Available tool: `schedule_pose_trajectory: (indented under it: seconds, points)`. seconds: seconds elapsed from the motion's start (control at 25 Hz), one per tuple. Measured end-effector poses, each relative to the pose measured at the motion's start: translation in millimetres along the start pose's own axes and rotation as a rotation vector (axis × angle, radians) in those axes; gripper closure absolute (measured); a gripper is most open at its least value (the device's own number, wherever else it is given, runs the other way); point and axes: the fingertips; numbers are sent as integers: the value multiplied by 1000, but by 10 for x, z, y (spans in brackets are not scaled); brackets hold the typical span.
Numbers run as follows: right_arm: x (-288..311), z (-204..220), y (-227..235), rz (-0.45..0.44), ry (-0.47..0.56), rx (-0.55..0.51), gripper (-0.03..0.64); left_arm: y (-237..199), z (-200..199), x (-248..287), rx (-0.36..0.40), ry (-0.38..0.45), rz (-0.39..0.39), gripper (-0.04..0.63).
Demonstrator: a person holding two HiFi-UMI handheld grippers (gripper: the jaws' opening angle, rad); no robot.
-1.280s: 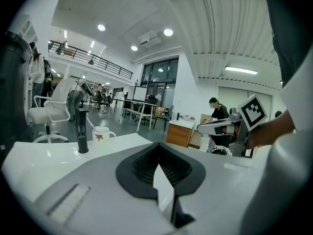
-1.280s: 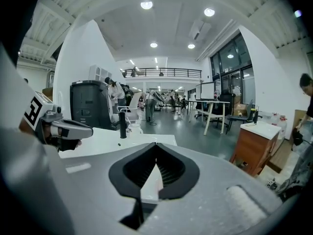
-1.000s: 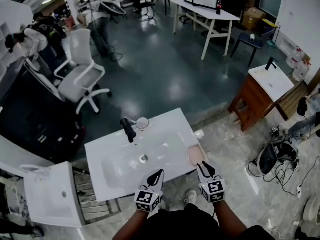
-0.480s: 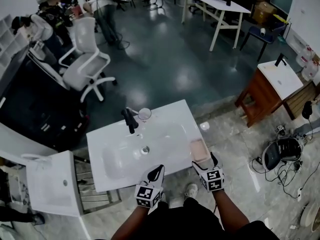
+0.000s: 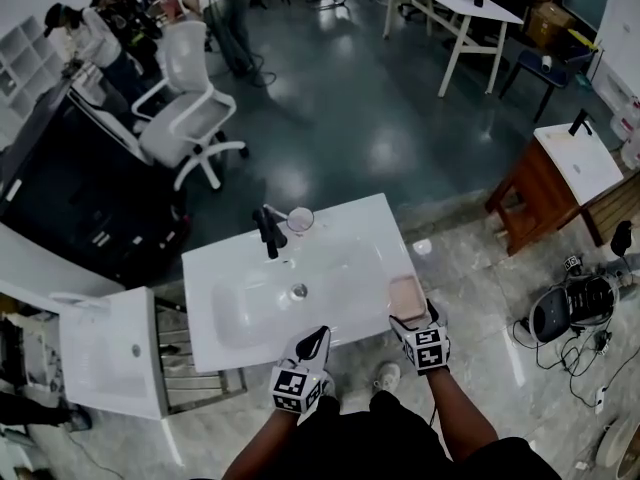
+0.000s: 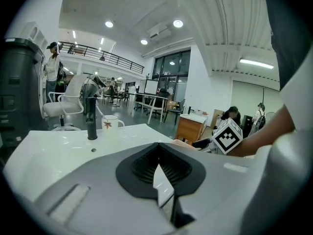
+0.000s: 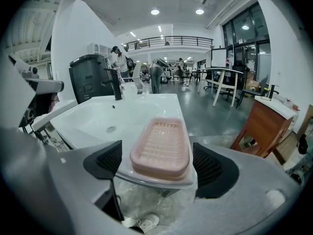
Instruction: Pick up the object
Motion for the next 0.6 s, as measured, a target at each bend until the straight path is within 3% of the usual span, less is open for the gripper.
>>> schedule_pose_trajectory:
  seconds: [0.36,0.6]
  points:
    - [137,43,-2,-5,-42,-8,158,-30,-2,6,-16,2,-20,577]
    - [156,51,8,21,-39,-8,191,-48,4,17,-31,2,-18,577]
Point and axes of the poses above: the fingertips, and each gripper's own axes: x forward along the fingers, y to its right, z out of its underside, and after that the axes turned 6 degrees about -y, right-handed
